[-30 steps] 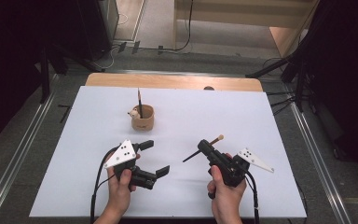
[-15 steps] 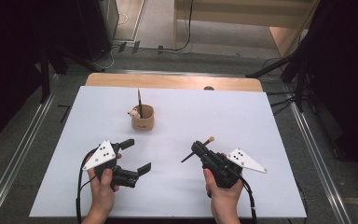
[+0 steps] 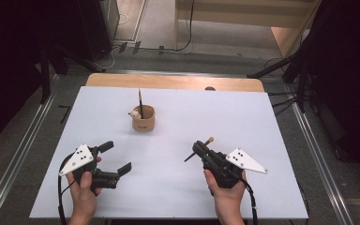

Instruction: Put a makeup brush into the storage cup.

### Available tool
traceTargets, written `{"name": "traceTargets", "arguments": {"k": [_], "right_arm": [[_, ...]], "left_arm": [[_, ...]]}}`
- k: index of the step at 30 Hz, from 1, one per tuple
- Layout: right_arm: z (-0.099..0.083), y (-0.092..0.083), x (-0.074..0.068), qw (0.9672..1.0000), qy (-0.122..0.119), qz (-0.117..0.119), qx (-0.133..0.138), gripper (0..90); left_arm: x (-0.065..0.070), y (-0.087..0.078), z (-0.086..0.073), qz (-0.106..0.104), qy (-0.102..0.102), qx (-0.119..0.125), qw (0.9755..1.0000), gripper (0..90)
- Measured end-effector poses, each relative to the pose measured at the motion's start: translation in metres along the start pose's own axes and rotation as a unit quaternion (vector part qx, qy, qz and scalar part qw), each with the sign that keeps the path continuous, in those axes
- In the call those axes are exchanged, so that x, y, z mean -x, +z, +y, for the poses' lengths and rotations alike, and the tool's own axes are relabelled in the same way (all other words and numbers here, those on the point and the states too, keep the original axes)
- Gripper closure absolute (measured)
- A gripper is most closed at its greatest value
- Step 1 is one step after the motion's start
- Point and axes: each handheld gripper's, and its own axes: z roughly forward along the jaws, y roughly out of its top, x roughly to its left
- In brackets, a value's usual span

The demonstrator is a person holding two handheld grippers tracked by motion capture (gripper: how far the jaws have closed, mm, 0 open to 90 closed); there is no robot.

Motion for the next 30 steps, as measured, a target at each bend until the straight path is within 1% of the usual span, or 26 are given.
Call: {"name": "traceTargets", "arguments": {"k": [3, 5, 6, 8, 11, 14, 16, 18, 20, 22, 25, 27, 29, 30], "right_arm": [[0.001, -0.001, 0.0, 1.0, -0.001, -0.001, 0.003, 84.5], [0.002, -0.001, -0.001, 1.0, -0.003, -0.003, 0.004, 84.5], [0.002, 0.0, -0.001, 1.0, -0.007, -0.005, 0.004, 84.5], [0.001, 0.001, -0.002, 0.9998, -0.018, -0.009, 0.004, 84.5], [-0.001, 0.003, -0.001, 0.9997, -0.023, -0.009, 0.003, 84.5], [-0.001, 0.006, -0.002, 0.9996, -0.027, -0.007, 0.004, 84.5], [-0.002, 0.006, -0.002, 0.9996, -0.028, -0.007, 0.002, 84.5], [-0.002, 0.007, -0.001, 0.9994, -0.034, -0.008, 0.002, 84.5], [-0.002, 0.008, 0.0, 0.9994, -0.034, -0.007, 0.002, 84.5], [-0.002, 0.009, 0.001, 0.9993, -0.035, -0.008, 0.001, 84.5], [0.0, 0.011, 0.002, 0.9992, -0.04, -0.008, -0.001, 84.5], [0.003, 0.012, 0.003, 0.9989, -0.044, -0.012, 0.001, 84.4], [0.008, 0.013, 0.005, 0.9987, -0.048, -0.015, 0.004, 84.4], [0.011, 0.014, 0.006, 0.9988, -0.046, -0.016, 0.007, 84.4]], "left_arm": [[-0.005, -0.007, -0.006, 0.012, 0.001, -0.006, 0.9999, 0.0], [-0.009, -0.013, -0.008, 0.012, -0.001, -0.003, 0.9999, 0.0], [-0.011, -0.017, -0.009, 0.017, 0.0, -0.004, 0.9999, 0.0], [-0.014, -0.024, -0.011, 0.02, 0.001, 0.0, 0.9998, 0.0], [-0.018, -0.034, -0.013, 0.025, 0.0, 0.01, 0.9996, 0.0], [-0.022, -0.043, -0.018, 0.027, 0.002, 0.012, 0.9995, 0.0], [-0.024, -0.049, -0.023, 0.021, -0.002, 0.015, 0.9997, 0.0], [-0.025, -0.051, -0.028, 0.018, -0.004, 0.011, 0.9998, 0.0], [-0.029, -0.051, -0.032, 0.021, -0.012, 0.008, 0.9997, 0.0], [-0.032, -0.052, -0.033, 0.02, -0.02, 0.014, 0.9995, 0.0], [-0.032, -0.053, -0.033, 0.019, -0.021, 0.019, 0.9994, 0.0], [-0.032, -0.052, -0.034, 0.022, -0.02, 0.021, 0.9993, 0.0], [-0.032, -0.051, -0.034, 0.021, -0.018, 0.019, 0.9994, 0.0], [-0.032, -0.051, -0.034, 0.021, -0.017, 0.017, 0.9995, 0.0]]}}
